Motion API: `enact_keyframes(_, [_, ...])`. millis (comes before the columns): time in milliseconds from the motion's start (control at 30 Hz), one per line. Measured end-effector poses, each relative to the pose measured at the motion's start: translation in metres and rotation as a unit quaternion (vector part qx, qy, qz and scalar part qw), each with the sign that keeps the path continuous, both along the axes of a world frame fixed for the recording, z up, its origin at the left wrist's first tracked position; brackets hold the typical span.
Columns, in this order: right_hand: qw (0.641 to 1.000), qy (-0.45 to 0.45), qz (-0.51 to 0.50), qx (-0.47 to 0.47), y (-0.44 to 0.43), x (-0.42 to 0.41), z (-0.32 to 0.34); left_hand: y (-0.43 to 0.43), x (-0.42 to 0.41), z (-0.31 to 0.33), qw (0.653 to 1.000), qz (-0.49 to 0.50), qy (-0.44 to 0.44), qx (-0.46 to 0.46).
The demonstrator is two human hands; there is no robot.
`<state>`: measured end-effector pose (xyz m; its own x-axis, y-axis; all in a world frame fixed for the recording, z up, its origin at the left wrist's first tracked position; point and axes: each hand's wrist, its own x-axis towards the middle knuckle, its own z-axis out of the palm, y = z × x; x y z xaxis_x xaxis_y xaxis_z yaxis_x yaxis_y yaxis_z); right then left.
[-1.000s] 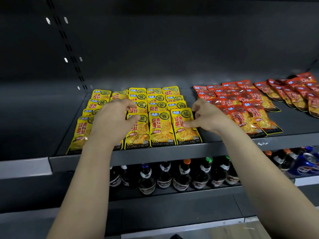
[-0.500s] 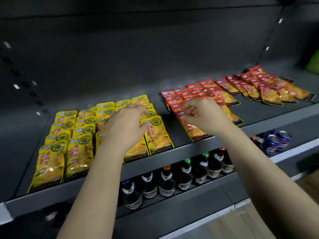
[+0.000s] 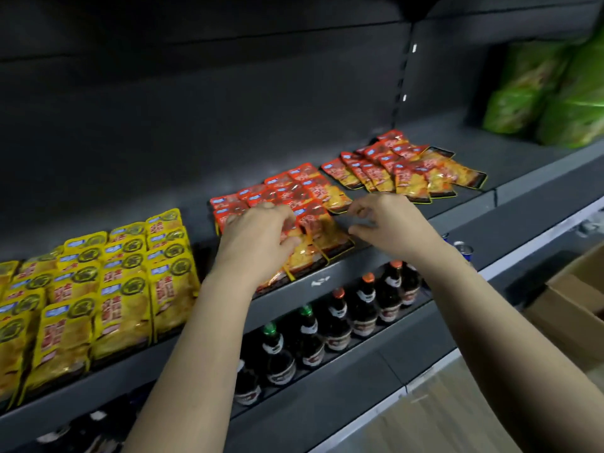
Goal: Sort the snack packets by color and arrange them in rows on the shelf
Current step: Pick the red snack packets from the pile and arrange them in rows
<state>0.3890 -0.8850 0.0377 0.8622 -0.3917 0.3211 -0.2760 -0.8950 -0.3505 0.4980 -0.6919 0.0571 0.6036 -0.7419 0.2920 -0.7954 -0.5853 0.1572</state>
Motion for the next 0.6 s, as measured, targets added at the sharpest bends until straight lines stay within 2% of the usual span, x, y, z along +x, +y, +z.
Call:
enact_keyframes(300, [1.0, -0.001, 0.011, -0.008, -0.1, -0.035, 0.003, -0.087, -0.03, 0.001, 0.999, 0.028, 0.019, -0.023])
enact_keyframes(600, [0.999, -0.012, 0.044, 0.001, -0.148, -0.007, 0.004, -0.123, -0.014, 0.004, 0.997, 0.075, 0.015, -0.027])
